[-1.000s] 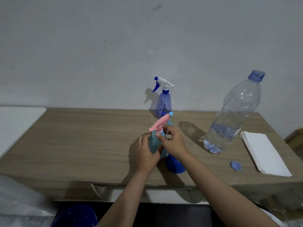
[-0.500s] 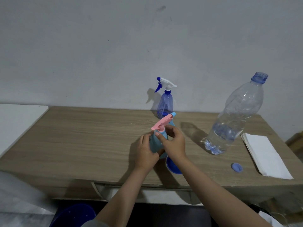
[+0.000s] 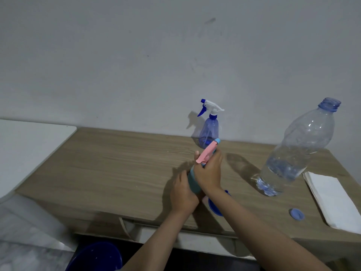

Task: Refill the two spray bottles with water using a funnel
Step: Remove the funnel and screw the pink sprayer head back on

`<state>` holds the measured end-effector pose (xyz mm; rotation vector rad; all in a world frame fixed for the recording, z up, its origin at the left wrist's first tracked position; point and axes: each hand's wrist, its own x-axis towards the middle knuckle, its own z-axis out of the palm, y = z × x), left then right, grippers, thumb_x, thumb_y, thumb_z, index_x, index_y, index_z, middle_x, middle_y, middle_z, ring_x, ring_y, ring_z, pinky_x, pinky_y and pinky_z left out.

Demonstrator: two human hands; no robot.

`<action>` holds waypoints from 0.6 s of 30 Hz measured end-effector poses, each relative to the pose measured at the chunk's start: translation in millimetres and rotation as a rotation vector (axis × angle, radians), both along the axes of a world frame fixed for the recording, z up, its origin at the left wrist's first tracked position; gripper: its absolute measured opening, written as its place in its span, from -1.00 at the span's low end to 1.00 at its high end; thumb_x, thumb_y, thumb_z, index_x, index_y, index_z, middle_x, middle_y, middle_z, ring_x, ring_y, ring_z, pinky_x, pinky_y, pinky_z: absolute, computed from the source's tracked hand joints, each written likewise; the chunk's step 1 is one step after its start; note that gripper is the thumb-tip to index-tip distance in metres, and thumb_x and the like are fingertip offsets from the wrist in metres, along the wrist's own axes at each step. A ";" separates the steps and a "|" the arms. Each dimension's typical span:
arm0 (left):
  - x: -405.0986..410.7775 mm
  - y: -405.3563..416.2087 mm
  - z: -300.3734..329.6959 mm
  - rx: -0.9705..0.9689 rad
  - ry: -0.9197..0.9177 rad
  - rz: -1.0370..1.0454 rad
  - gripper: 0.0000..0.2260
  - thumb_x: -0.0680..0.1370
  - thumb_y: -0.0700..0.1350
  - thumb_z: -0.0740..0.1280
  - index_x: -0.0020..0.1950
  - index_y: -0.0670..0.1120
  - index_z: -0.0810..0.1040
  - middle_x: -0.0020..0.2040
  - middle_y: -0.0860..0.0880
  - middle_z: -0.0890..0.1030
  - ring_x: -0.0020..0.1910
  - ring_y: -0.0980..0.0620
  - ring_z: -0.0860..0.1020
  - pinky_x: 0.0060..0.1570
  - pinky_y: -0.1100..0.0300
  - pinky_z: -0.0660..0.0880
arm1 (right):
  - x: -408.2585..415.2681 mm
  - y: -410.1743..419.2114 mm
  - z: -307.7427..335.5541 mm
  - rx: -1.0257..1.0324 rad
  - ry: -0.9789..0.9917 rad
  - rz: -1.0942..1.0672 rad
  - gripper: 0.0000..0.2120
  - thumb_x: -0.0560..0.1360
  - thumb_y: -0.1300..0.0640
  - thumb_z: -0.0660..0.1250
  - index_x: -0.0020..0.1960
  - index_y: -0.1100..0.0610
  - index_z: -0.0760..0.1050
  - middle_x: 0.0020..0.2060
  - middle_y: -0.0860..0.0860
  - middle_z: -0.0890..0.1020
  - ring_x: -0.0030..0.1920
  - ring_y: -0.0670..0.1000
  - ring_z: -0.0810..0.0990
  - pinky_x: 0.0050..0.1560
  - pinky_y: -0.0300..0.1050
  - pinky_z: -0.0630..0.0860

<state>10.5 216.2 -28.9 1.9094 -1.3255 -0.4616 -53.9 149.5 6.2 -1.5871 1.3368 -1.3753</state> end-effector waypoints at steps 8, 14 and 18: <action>34.4 44.4 -4.7 -0.294 0.117 0.004 -0.42 0.34 0.12 0.48 0.28 -0.06 0.44 0.17 0.06 0.48 0.13 0.29 0.40 0.08 0.61 0.24 | 8.5 -11.8 33.6 0.025 0.143 0.197 -0.71 0.55 0.07 0.26 -0.28 0.17 0.32 -0.44 0.01 0.39 -0.40 -0.03 0.37 -0.34 -0.18 0.29; 100.8 76.3 -23.8 -0.153 -0.217 0.275 -0.42 0.48 0.15 0.25 0.33 -0.24 0.40 0.22 -0.24 0.49 0.22 -0.16 0.46 0.23 0.13 0.34 | 29.0 14.5 25.4 0.332 0.375 0.456 -0.80 0.46 0.17 0.27 -0.13 0.32 0.54 -0.22 0.24 0.61 -0.26 0.07 0.48 -0.22 -0.07 0.39; 134.2 93.3 -42.9 0.087 -0.375 0.357 -0.30 0.47 0.24 0.11 0.38 -0.29 0.33 0.35 -0.36 0.38 0.34 -0.33 0.36 0.30 -0.21 0.32 | 35.0 31.8 5.5 0.477 0.529 0.527 -0.75 0.51 0.13 0.23 0.06 0.24 0.58 -0.09 0.22 0.60 -0.13 0.12 0.53 -0.13 -0.07 0.40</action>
